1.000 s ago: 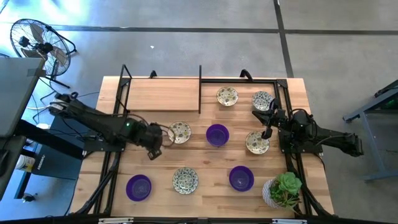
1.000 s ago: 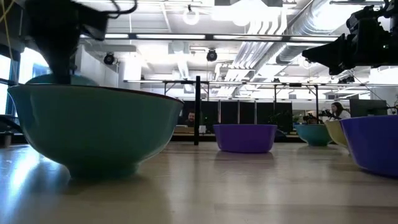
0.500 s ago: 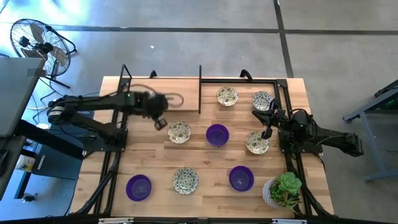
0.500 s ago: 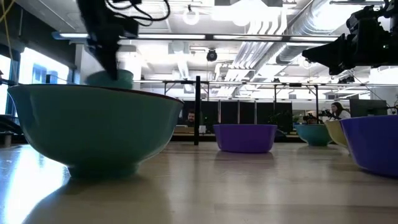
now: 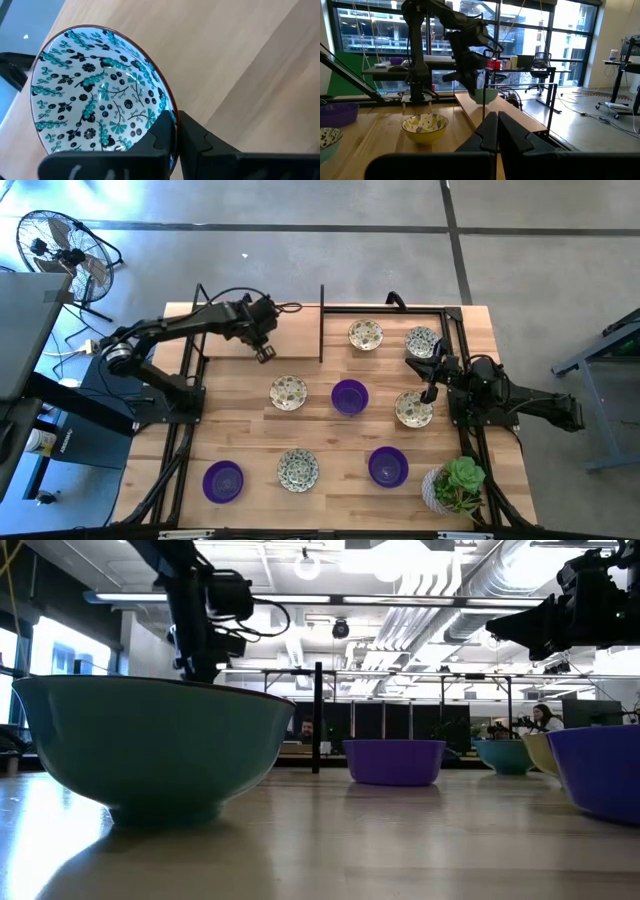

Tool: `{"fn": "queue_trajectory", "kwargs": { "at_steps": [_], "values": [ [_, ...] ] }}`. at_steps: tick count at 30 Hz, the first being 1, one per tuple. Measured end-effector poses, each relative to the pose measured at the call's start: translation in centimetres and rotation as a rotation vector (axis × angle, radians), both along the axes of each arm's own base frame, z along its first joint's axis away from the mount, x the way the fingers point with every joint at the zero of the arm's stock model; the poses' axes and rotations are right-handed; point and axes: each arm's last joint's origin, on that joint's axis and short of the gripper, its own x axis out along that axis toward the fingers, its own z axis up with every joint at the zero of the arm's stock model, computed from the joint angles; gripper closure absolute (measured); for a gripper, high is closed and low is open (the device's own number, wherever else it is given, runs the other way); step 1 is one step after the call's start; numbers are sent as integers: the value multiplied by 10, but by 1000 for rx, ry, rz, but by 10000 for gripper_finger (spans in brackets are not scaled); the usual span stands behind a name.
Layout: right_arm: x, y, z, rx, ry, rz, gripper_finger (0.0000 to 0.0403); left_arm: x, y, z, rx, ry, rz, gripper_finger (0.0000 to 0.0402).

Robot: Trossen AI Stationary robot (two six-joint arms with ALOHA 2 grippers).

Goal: Pick & Place Mini bowls
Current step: Put the middle left light blue bowl on the shelf

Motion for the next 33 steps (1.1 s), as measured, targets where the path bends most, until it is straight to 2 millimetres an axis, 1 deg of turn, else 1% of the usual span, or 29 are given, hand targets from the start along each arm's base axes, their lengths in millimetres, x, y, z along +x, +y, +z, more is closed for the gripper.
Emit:
{"fn": "queue_trajectory", "kwargs": {
  "at_steps": [7,11,16,19,25,28,33],
  "values": [
    [0,0,0,0,0,0,402,4,4,1,32,-34,-20,396],
    [0,0,0,0,0,0,402,0,7,1,45,-5,-17,396],
    [0,0,0,0,0,0,402,-2,18,-3,57,7,-1,396],
    [0,0,0,0,0,0,402,2,22,-5,73,-6,-19,396],
    [0,0,0,0,0,0,402,7,24,-13,68,17,-45,396],
    [0,0,0,0,0,0,402,7,25,-14,73,27,-40,396],
    [0,0,0,0,0,0,402,6,25,-15,73,41,-20,381]
  ]
}}
